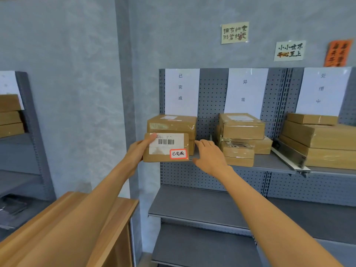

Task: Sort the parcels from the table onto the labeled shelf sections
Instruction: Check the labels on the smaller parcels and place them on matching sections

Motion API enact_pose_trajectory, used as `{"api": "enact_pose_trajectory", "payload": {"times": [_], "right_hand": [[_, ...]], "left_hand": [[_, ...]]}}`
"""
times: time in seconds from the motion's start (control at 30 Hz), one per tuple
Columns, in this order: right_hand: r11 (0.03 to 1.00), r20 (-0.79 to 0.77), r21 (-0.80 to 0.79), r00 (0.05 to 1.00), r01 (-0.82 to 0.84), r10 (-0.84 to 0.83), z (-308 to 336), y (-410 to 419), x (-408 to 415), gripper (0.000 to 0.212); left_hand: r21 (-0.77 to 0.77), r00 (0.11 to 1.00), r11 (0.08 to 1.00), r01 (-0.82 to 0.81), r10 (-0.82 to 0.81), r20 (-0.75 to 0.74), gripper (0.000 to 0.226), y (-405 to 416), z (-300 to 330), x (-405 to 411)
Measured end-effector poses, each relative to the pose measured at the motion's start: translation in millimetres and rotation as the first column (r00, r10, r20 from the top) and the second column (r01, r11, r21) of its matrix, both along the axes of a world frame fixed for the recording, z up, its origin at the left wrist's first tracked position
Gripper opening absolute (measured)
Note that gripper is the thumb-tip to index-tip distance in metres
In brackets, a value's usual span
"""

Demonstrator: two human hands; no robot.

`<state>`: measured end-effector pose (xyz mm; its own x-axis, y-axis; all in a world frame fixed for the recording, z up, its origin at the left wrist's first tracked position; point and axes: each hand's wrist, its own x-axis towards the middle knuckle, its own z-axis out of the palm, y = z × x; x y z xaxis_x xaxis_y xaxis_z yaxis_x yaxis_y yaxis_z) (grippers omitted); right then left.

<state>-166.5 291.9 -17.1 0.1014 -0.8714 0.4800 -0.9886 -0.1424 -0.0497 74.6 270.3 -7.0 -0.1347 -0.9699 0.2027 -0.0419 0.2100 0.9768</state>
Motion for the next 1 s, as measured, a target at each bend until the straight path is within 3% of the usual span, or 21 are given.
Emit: {"api": "enact_pose_trajectory", "payload": {"times": [0.27, 0.37, 0.6, 0.93, 1.0], "right_hand": [[0.990, 0.020, 0.108, 0.995, 0.090, -0.093, -18, -54, -4, 0.056], [0.988, 0.044, 0.092, 0.991, 0.125, -0.130, -7, -86, -4, 0.054], [0.968, 0.097, 0.000, 0.963, 0.251, -0.250, 37, -162, -7, 0.056], [0.915, 0.069, 0.118, 0.916, 0.386, -0.395, 14, -211, -36, 0.057], [0.914, 0.066, 0.122, 0.916, 0.386, -0.396, 14, -219, -39, 0.055]], "left_hand": [[-0.043, 0.996, 0.996, 0.074, -0.075, -0.043, 0.048, -76, 11, 5], [-0.088, 0.994, 0.991, 0.101, -0.104, -0.032, 0.042, -111, 24, 5], [-0.145, 0.974, 0.966, 0.214, -0.222, -0.046, 0.049, -202, 60, -1], [-0.158, 0.967, 0.956, 0.249, -0.255, -0.023, 0.076, -272, 72, -14], [-0.157, 0.971, 0.962, 0.225, -0.234, -0.044, 0.061, -286, 72, -16]]}}
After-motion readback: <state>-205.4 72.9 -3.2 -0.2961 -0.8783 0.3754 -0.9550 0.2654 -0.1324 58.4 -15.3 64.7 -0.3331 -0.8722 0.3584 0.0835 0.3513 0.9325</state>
